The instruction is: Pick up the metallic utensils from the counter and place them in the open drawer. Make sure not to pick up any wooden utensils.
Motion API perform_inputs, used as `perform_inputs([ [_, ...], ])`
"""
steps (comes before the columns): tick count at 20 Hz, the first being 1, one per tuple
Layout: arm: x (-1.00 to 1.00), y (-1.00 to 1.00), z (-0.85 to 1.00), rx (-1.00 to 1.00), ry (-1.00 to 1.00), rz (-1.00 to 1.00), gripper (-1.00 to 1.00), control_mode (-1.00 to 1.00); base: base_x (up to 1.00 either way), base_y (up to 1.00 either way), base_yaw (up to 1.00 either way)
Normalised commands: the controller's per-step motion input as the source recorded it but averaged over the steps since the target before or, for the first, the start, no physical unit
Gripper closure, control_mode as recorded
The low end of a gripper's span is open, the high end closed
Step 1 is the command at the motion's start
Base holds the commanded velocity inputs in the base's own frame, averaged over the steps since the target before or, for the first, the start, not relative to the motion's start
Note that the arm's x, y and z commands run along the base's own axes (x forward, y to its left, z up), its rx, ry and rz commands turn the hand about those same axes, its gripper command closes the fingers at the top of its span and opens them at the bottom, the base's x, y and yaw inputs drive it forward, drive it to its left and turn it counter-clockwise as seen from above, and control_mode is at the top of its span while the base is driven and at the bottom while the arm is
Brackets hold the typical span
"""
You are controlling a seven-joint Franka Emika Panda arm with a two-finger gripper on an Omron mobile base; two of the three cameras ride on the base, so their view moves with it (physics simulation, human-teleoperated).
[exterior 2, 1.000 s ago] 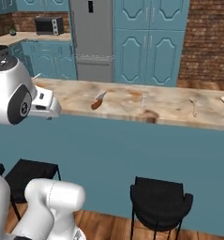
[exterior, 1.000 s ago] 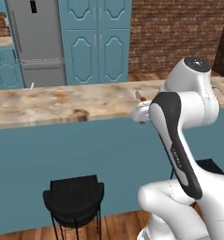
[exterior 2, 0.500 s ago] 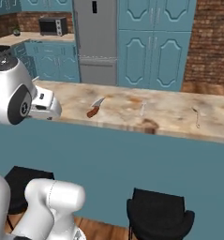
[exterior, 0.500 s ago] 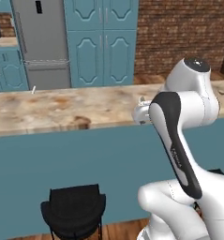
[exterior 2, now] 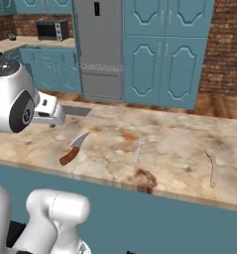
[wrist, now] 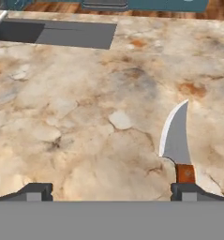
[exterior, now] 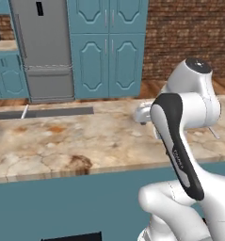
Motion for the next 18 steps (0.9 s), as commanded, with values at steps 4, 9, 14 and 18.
perform_inputs([
  [4,0.0,0.0,0.0,0.0,0.0,0.0,-1.0,1.0,0.64,-0.05,0.0],
  [9,0.0,0.0,0.0,0.0,0.0,0.0,-1.0,1.0,0.02,-0.11,0.0],
  [14,0.0,0.0,0.0,0.0,0.0,0.0,-1.0,1.0,-0.06,-0.2,0.0],
  [18,0.0,0.0,0.0,0.0,0.0,0.0,-1.0,1.0,-0.26,-0.21,-0.01],
])
